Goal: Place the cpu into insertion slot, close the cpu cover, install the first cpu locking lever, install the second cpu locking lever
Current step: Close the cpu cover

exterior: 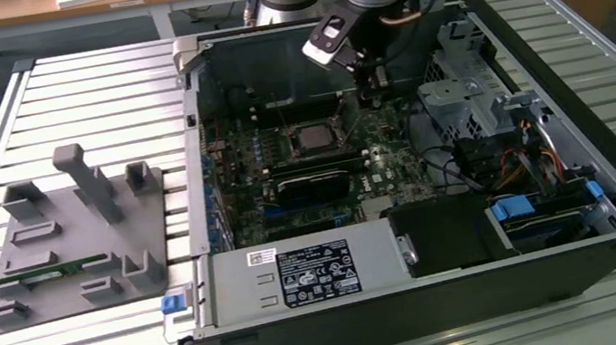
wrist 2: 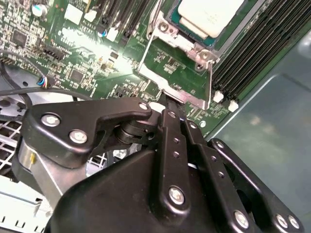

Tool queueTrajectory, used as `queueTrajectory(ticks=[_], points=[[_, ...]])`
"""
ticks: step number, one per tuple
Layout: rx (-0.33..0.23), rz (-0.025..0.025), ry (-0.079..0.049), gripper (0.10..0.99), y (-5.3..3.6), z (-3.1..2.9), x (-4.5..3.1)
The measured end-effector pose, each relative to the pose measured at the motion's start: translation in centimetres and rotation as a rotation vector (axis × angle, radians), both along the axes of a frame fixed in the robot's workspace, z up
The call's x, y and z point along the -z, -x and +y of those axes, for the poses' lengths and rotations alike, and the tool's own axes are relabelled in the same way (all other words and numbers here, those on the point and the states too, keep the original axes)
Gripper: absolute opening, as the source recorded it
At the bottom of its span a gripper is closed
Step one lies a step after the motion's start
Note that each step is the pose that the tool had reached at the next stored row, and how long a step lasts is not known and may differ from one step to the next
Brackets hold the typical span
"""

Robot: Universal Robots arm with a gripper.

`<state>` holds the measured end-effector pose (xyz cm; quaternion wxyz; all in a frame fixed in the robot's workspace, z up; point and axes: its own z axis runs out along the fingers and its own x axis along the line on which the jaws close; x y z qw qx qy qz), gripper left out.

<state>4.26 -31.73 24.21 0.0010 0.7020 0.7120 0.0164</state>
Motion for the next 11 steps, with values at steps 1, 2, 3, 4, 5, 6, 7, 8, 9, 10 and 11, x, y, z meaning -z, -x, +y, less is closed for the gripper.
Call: queueTrajectory(ticks=[1, 2, 3, 4, 5, 6, 7, 8, 9, 10, 11], points=[[0.0, 0.0, 0.0, 0.106, 0.15, 0.01, 0.01], [0.0, 0.0, 0.0, 0.106, 0.3, 0.01, 0.02], [0.0, 0.0, 0.0, 0.106, 0.45, 0.02, 0.04], [0.0, -0.0001, 0.0, 0.106, 0.59, 0.03, 0.05], [0.0, 0.0, 0.0, 0.106, 0.73, 0.03, 0.06], [0.0, 0.0, 0.0, 0.106, 0.87, 0.04, 0.07], [0.0, 0.0, 0.0, 0.106, 1.01, 0.05, 0.09], [0.0, 0.0, 0.0, 0.106, 1.18, 0.06, 0.1], [0.0, 0.0, 0.0, 0.106, 1.35, 0.06, 0.11], [0.0, 0.0, 0.0, 0.106, 1.51, 0.07, 0.13], [0.0, 0.0, 0.0, 0.106, 1.66, 0.07, 0.14]])
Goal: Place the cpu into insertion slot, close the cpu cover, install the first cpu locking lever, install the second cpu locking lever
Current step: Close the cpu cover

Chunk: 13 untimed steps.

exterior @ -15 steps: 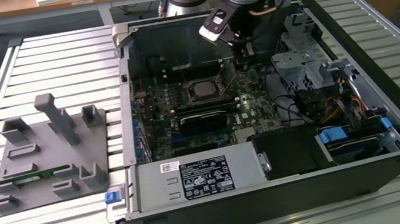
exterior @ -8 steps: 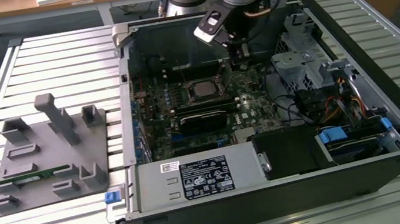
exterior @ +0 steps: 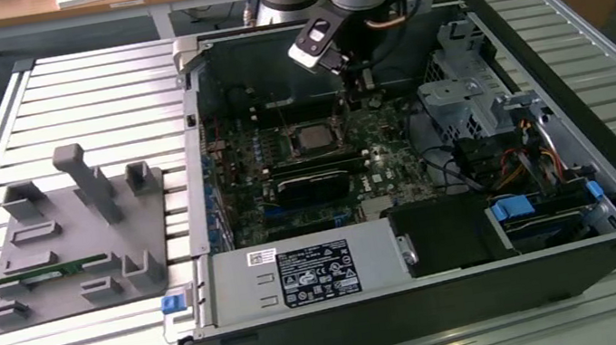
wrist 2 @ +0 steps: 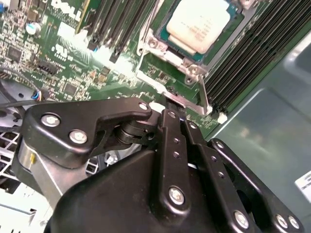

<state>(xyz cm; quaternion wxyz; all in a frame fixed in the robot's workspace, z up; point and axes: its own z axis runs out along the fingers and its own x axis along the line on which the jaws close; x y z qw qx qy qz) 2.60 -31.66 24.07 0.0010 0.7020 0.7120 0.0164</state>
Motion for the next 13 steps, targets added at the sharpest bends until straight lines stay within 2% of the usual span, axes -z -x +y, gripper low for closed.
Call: queueTrajectory(ticks=[13], points=[[0.0, 0.0, 0.0, 0.106, 1.08, 0.06, 0.32]])
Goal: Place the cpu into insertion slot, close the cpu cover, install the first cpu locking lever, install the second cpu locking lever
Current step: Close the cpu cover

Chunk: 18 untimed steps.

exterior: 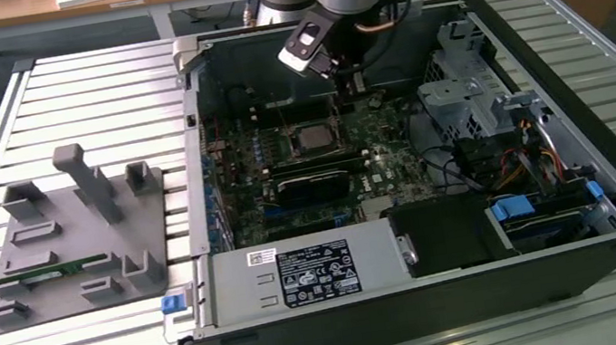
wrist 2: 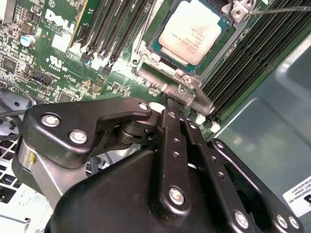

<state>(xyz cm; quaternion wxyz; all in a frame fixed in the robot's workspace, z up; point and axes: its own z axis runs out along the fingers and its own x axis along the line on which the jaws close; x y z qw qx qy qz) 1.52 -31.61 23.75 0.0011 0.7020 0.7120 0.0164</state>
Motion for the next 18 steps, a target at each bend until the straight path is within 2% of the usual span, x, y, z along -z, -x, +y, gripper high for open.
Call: queueTrajectory(ticks=[10, 18], points=[[0.0, 0.0, 0.0, 0.106, 0.67, 0.0, 0.31], [0.0, 0.0, 0.0, 0.106, 2.95, 0.0, 0.61]])
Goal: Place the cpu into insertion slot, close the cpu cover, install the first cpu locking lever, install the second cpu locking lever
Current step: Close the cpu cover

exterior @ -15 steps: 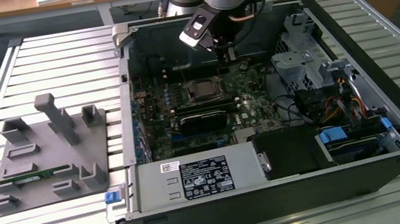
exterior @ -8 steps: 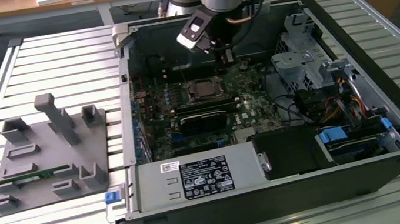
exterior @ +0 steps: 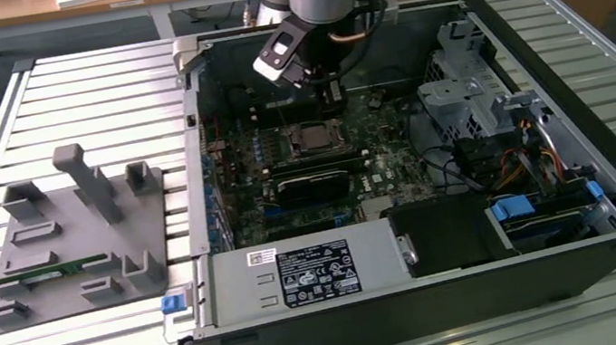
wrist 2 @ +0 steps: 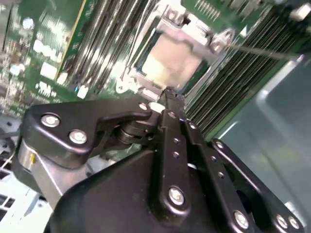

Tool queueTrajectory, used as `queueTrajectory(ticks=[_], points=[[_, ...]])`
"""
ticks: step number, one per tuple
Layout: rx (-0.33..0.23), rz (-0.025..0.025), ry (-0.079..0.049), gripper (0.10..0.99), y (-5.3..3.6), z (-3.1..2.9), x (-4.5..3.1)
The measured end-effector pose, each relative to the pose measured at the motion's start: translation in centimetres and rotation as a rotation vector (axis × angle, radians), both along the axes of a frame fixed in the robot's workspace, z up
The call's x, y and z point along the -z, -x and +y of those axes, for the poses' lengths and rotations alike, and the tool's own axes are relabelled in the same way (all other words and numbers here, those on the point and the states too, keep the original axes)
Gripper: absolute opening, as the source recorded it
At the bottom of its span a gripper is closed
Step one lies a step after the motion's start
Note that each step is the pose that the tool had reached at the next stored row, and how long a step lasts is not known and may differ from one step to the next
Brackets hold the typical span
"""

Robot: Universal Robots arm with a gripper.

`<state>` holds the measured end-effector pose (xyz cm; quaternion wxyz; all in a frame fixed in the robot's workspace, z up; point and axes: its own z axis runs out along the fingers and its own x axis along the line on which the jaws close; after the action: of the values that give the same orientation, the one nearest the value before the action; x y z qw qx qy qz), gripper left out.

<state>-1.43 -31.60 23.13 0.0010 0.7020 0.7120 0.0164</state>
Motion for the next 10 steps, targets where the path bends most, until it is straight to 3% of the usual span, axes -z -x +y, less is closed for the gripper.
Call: queueTrajectory(ticks=[10], points=[[0.0, 0.0008, 0.0, 0.106, 1.52, 0.0, 1.03]])
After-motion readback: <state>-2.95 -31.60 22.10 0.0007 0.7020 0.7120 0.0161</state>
